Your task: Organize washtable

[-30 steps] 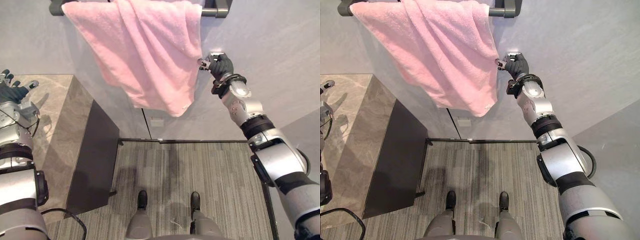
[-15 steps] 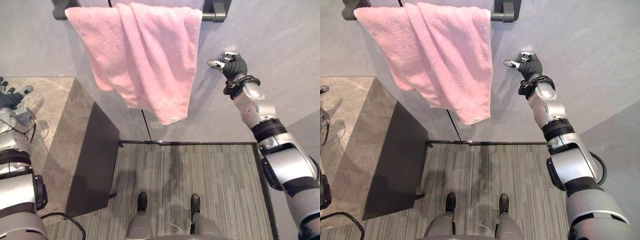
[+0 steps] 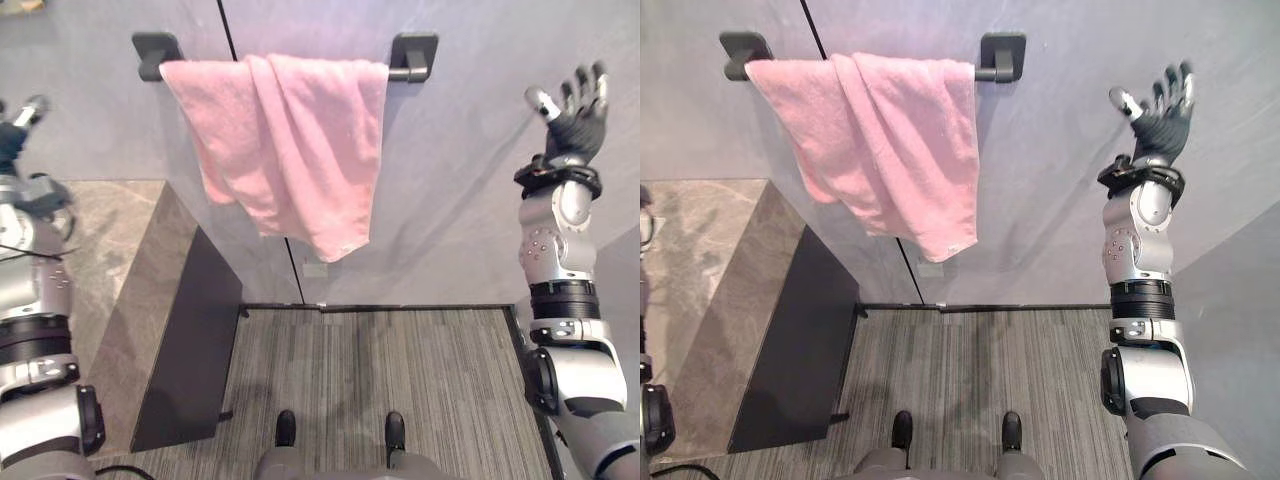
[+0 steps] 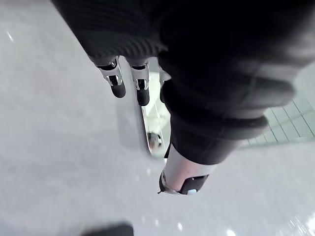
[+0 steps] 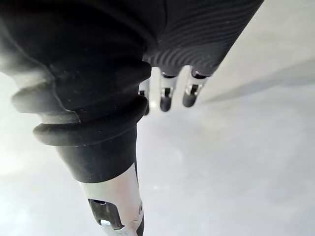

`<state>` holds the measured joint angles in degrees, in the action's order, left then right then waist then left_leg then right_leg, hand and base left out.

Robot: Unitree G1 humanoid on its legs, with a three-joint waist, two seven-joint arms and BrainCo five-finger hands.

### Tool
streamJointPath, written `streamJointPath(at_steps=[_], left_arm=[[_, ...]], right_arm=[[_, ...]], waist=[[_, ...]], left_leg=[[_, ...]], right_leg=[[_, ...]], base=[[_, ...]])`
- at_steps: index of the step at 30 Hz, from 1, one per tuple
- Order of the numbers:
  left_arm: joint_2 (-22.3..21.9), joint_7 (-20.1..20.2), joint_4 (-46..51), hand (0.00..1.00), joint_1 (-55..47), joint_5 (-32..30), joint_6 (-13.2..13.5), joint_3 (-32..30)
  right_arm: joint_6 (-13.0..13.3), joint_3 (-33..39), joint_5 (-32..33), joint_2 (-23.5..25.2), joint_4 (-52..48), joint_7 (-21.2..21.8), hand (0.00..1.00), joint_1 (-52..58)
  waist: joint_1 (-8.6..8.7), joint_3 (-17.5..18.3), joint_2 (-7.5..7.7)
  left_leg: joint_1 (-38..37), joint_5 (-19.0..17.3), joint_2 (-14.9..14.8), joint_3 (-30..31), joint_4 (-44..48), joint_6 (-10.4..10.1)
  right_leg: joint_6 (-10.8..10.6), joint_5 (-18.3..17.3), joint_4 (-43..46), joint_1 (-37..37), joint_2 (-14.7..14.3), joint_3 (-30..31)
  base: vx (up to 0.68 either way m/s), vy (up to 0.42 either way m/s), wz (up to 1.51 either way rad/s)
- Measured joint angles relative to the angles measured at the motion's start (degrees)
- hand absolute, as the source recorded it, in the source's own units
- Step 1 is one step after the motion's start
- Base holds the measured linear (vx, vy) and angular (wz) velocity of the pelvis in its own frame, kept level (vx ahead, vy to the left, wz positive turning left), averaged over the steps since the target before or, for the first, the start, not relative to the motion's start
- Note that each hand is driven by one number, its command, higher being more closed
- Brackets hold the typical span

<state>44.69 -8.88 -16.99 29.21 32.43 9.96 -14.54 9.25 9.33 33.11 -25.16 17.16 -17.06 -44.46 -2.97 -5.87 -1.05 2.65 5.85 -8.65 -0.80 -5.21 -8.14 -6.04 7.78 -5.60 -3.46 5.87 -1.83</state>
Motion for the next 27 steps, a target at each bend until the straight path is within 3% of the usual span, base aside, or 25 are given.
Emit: streamJointPath(at_steps=[4,9,14,22,25,27], left_arm=[[-2.3,2.7,10.2,0.00,-6.5,0.3,0.0,7.6],[-2.8,8.9,16.9,0.00,-13.9,2.8,-0.2,15.1],[-2.7,11.8,16.9,0.00,-14.8,5.6,-0.8,18.8],[-1.9,15.0,13.8,0.00,-14.2,10.0,-0.8,24.2],[-0.7,15.2,9.2,0.00,-10.2,11.3,-0.8,26.8],[0.1,16.4,4.4,0.00,-4.1,13.4,-0.7,28.6]], right_arm=[[1.8,-6.8,0.1,0.0,-8.0,1.3,0.00,1.9],[0.3,-21.4,3.7,-0.2,-9.5,9.4,0.00,4.4],[-0.8,-31.7,8.1,-0.7,-9.3,15.1,0.00,4.3],[-1.9,-44.1,10.1,-1.0,-3.8,19.0,0.00,-3.5],[-2.0,-47.5,10.6,-1.0,-1.0,20.5,0.00,-6.7],[-2.0,-48.2,12.0,-0.5,1.5,21.0,0.00,-8.3]], waist=[[0.67,2.1,0.18],[0.51,3.0,0.04],[-0.59,3.6,0.42],[-1.12,3.8,0.71],[-1.23,3.6,1.18],[-1.37,2.2,2.27]], left_leg=[[-0.4,-0.2,0.0,0.5,0.0,-0.3],[-1.1,-0.4,0.0,0.3,-0.1,-0.1],[-1.0,-0.4,-0.2,-1.0,-0.1,-0.1],[1.8,-0.1,-0.3,-2.0,-0.1,-0.5],[3.5,0.4,-0.4,-2.4,-0.1,-0.3],[4.7,0.6,-0.4,-2.4,-0.1,-0.4]], right_leg=[[0.0,-0.3,0.0,0.8,0.1,-0.5],[0.0,-0.4,0.0,1.2,0.1,-0.3],[0.3,-0.3,-0.2,0.5,0.0,0.6],[0.3,1.1,-0.1,-2.9,-0.2,1.6],[0.2,1.7,0.0,-4.9,-0.3,1.9],[0.4,2.0,-0.1,-6.0,-0.4,2.0]], base=[[-0.06,-0.009,0.07],[-0.06,-0.008,-0.02],[-0.05,-0.005,-0.08],[0.00,-0.003,-0.08],[0.00,0.000,-0.07],[0.00,0.000,0.00]])
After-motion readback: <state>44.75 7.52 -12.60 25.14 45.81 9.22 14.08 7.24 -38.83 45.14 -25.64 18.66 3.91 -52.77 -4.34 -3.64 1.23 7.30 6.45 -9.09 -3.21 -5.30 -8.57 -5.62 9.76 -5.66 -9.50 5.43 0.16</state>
